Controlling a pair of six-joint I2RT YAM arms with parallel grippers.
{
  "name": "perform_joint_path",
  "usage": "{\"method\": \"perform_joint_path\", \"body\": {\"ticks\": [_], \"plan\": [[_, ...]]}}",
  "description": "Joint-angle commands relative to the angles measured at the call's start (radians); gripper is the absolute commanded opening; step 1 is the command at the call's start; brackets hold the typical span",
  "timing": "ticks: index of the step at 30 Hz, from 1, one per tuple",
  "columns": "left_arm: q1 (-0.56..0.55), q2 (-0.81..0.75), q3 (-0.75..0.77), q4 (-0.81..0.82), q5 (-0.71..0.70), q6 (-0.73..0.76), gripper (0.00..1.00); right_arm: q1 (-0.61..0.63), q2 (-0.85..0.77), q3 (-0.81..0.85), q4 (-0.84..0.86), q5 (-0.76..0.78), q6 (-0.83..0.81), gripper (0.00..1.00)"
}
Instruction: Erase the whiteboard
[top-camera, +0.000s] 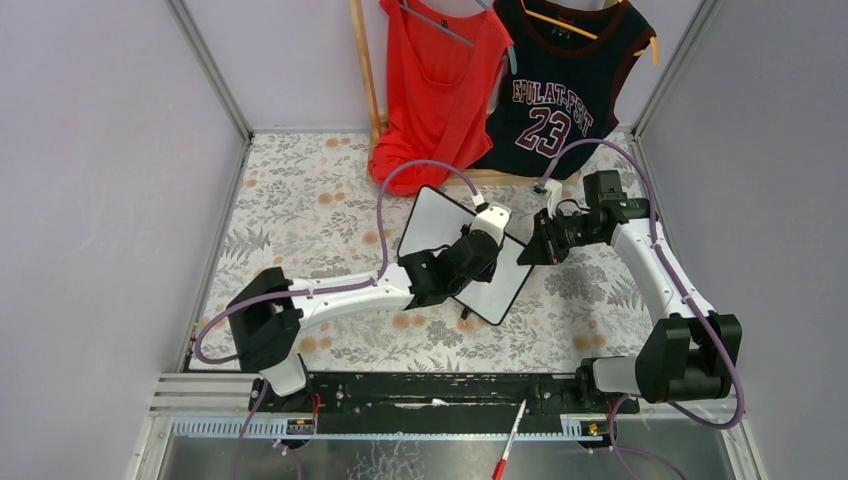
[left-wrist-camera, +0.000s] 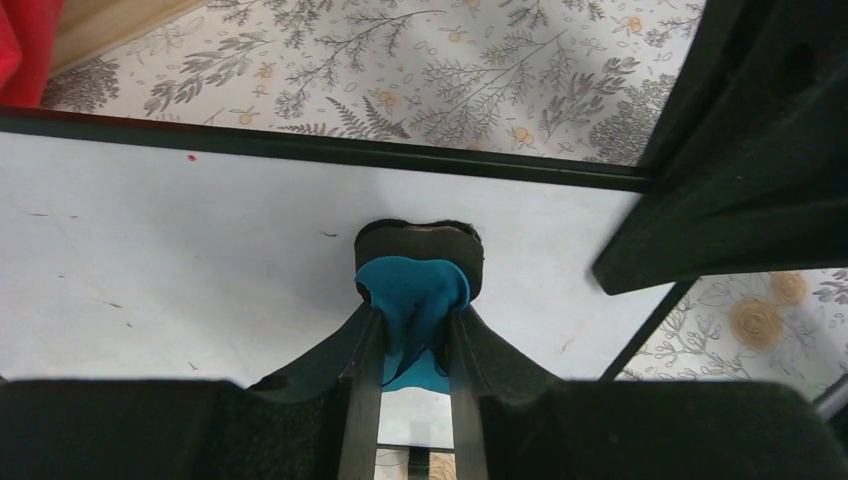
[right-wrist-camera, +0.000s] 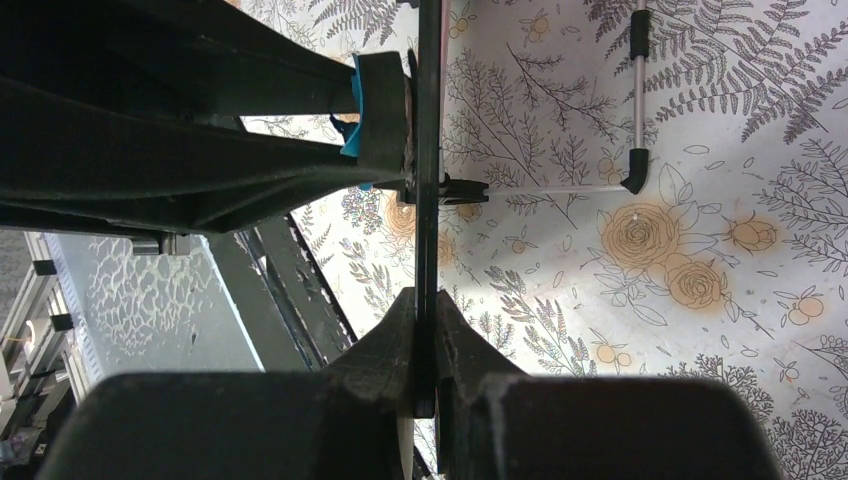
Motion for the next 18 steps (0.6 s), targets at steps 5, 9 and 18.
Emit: {"method": "perform_joint_path", "body": {"ticks": [5,9,18], "plan": [[-0.003,-0.031,0.002,0.045,0.020,-0.025,0.00,0.034,0.001,0.019,-0.049,-0.104,-0.035,0.00],[0.041,-0.117,-0.074,0.043,-0.023,-0.036,0.00,0.034,0.004,0.021,-0.051,-0.104,-0.036,0.00],[0.134,-0.334,-0.236,0.020,-0.138,-0.082,0.00,0.036,0.013,0.027,-0.055,-0.112,-0.032,0.01]]}}
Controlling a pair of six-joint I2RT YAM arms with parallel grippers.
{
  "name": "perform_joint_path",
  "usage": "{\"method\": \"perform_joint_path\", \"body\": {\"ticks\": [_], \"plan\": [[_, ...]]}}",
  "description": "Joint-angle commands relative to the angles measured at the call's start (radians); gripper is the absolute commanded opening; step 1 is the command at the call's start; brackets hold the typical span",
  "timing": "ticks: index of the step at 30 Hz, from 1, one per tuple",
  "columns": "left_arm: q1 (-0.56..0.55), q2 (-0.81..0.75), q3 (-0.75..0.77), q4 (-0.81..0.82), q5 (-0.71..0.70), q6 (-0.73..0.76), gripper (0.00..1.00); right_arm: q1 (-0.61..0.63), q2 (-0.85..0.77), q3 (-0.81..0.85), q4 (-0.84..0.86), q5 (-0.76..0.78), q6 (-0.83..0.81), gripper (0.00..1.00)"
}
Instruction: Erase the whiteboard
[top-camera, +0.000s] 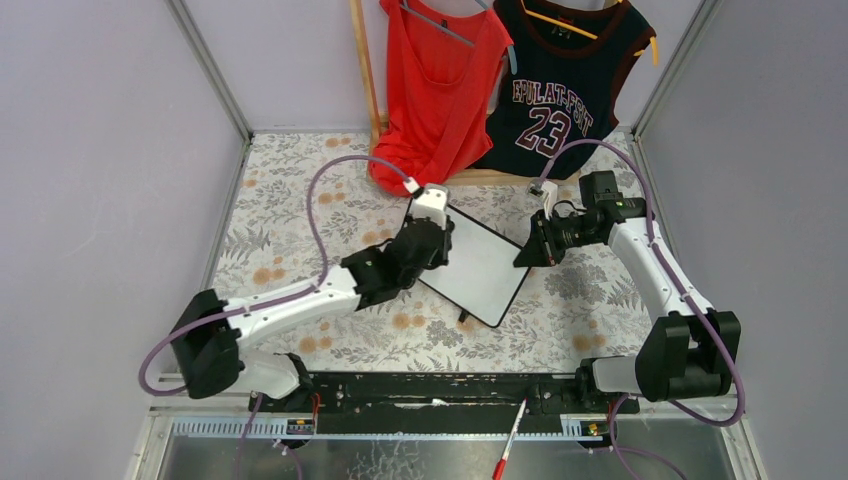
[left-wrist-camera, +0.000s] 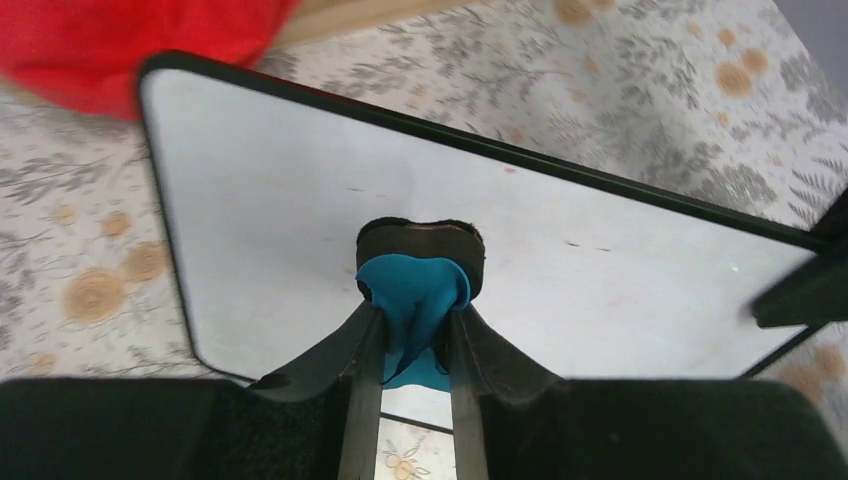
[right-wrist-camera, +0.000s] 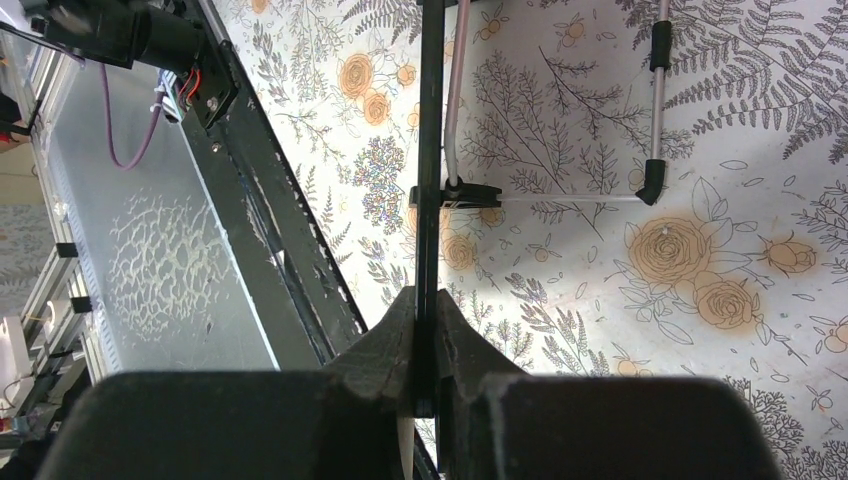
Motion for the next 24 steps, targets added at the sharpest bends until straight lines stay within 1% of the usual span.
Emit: {"method": "perform_joint_path", "body": {"ticks": [1,2,4,7,9,13,22,24], "plan": [[0.036,-0.092,-0.052,0.016,-0.089,-0.033,0.00,0.018,0.007,0.028,-0.043,-0.073,-0.017,0.09],[0.040,-0.107,-0.061,0.012,-0.098,-0.037,0.00,0.018,0.010,0.030,-0.045,-0.073,-0.017,0.16],[0.046,-0.127,-0.079,0.011,-0.108,-0.043,0.00,0.018,0.010,0.031,-0.047,-0.075,-0.017,0.23],[0.054,-0.144,-0.095,0.001,-0.124,-0.050,0.00,0.018,0.008,0.032,-0.046,-0.076,-0.016,0.41],[0.056,-0.151,-0.100,-0.006,-0.131,-0.053,0.00,0.018,0.004,0.033,-0.045,-0.077,-0.015,0.49],[0.057,-0.169,-0.115,-0.015,-0.139,-0.057,0.00,0.018,-0.002,0.038,-0.045,-0.075,-0.011,0.59],[0.070,-0.223,-0.145,-0.040,-0.156,-0.062,0.00,0.018,-0.027,0.072,-0.004,-0.008,0.029,0.70],[0.074,-0.236,-0.148,-0.047,-0.158,-0.062,0.00,0.018,-0.031,0.087,0.007,0.011,0.044,0.75]]}}
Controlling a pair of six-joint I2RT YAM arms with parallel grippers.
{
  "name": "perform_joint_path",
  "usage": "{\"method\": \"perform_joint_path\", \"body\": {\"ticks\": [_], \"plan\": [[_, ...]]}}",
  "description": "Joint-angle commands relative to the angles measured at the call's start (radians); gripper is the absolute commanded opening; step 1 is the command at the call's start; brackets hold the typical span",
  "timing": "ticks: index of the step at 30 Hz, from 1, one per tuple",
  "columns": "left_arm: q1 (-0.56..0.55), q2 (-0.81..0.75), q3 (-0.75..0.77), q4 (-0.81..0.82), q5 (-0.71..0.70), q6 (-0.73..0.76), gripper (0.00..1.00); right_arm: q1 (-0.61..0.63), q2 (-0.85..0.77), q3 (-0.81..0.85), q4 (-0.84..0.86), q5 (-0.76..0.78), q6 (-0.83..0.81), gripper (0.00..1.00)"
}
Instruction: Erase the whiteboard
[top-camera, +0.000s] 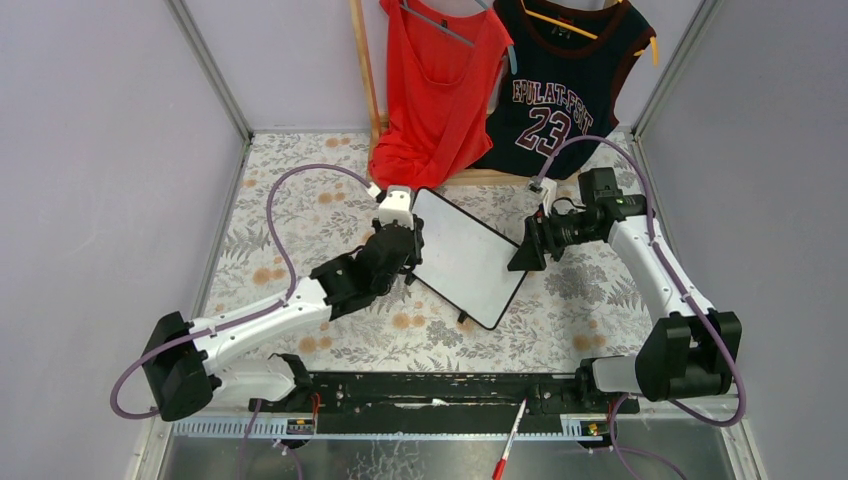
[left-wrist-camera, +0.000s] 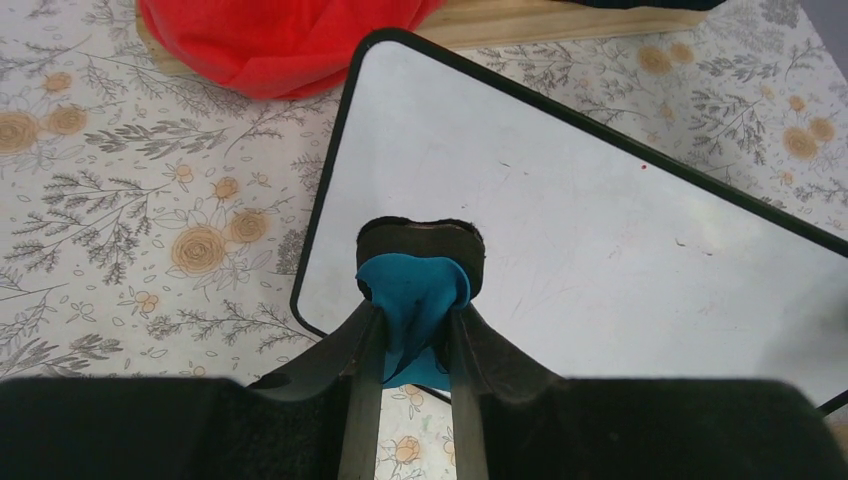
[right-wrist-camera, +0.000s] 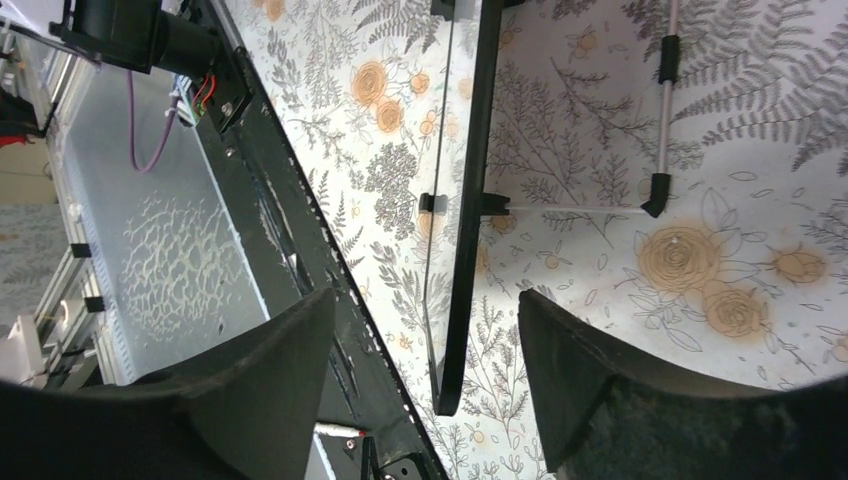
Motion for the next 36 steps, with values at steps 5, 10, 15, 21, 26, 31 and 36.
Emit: {"method": "perform_joint_path", "body": {"ticks": [5,10,15,21,26,31,36], "plan": [[0.019,-0.069,-0.017,-0.023,-0.048,-0.007,0.00,0.009,-0.053,0.095,0.084,0.092,0.100,0.84],[0.025,-0.096,-0.022,-0.042,-0.048,-0.002,0.00,0.008,-0.072,0.134,0.163,0.199,0.183,0.96],[0.032,-0.133,-0.034,-0.060,-0.052,-0.005,0.00,-0.023,-0.097,0.178,0.250,0.385,0.252,0.99],[0.047,-0.167,-0.055,-0.074,-0.041,-0.012,0.01,-0.137,-0.134,0.154,0.418,0.566,0.331,0.99],[0.059,-0.168,-0.063,-0.077,-0.032,-0.014,0.01,-0.183,-0.132,0.023,0.599,0.777,0.318,0.99],[0.090,-0.169,-0.077,-0.075,-0.006,-0.013,0.01,-0.195,-0.132,-0.206,0.824,0.843,0.300,0.99],[0.146,-0.178,-0.091,-0.074,0.038,-0.007,0.01,-0.195,-0.151,-0.425,1.087,0.809,0.318,0.99]]}}
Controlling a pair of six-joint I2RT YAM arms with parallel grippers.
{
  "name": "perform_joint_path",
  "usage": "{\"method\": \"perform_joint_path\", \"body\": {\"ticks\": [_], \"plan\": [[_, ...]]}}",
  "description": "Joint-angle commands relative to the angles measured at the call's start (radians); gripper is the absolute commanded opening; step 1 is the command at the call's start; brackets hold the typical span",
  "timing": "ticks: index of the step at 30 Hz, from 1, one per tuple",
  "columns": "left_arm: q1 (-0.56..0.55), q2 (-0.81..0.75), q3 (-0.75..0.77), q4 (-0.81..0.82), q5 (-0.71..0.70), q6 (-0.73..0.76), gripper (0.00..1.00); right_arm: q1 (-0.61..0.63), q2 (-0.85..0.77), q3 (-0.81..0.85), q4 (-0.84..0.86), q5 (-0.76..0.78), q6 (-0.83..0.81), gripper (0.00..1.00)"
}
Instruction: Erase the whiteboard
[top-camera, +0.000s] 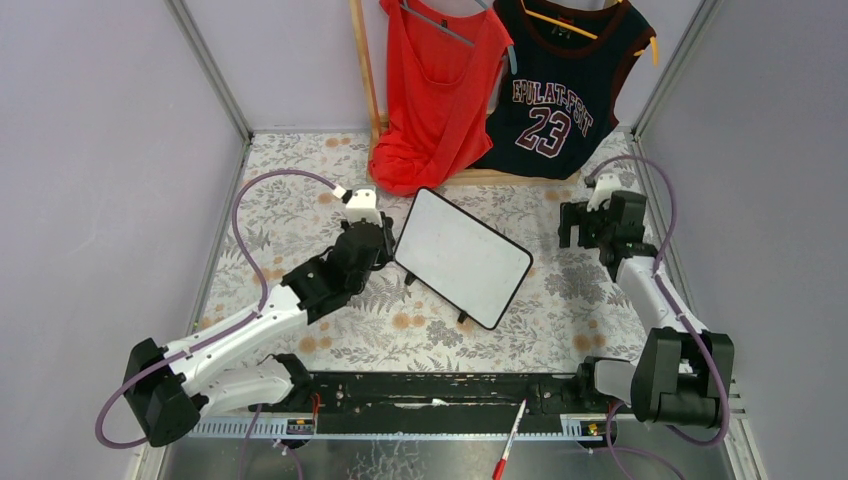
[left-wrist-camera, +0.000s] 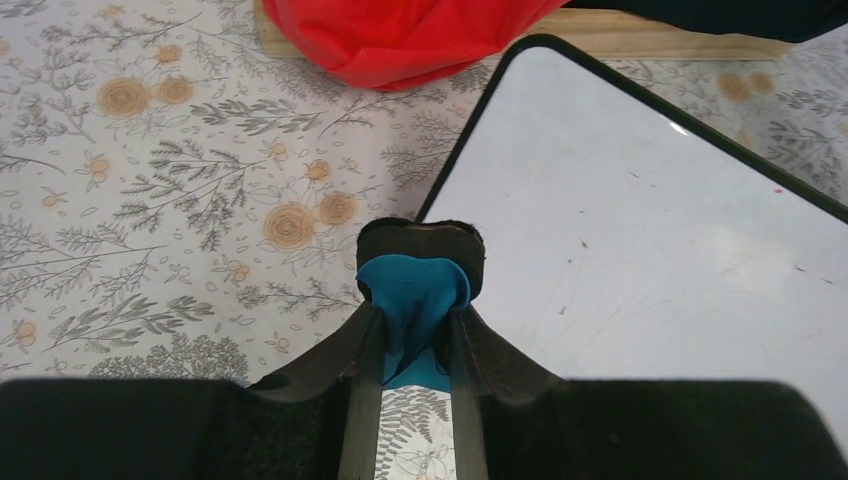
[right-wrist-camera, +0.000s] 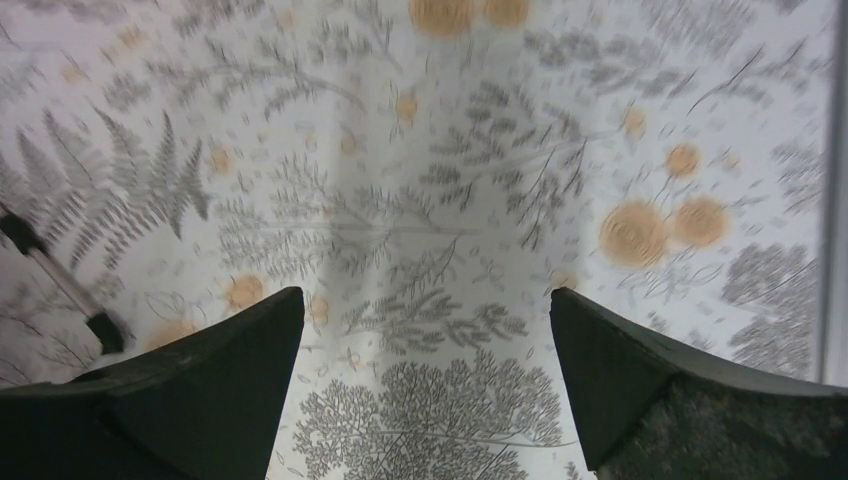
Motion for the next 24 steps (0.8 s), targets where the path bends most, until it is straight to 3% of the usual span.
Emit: {"method": "perform_joint_path", "body": {"ticks": [1,5,12,17,23,24], "plan": [[0.050,-0.025,-0.017,0.006,0.035,-0.003,0.01,-0.004,-0.019,-0.116,0.308,0.012,0.025,0.99],[0.087,-0.037,-0.019,0.005,0.065,0.008,0.01,-0.004,0.003,-0.173,0.384,-0.004,0.056,0.99],[0.130,-0.039,-0.018,-0.001,0.091,0.012,0.01,-0.004,0.043,-0.342,0.720,0.005,0.096,0.99],[0.148,-0.033,-0.006,-0.013,0.098,0.012,0.01,-0.003,0.165,-0.342,0.816,0.003,0.123,0.97],[0.191,-0.033,0.021,-0.039,0.094,0.033,0.01,-0.002,0.277,-0.412,1.047,-0.002,0.150,0.95],[0.204,-0.024,0.033,-0.050,0.105,0.043,0.01,-0.002,0.267,-0.408,1.018,0.000,0.142,0.95]]}}
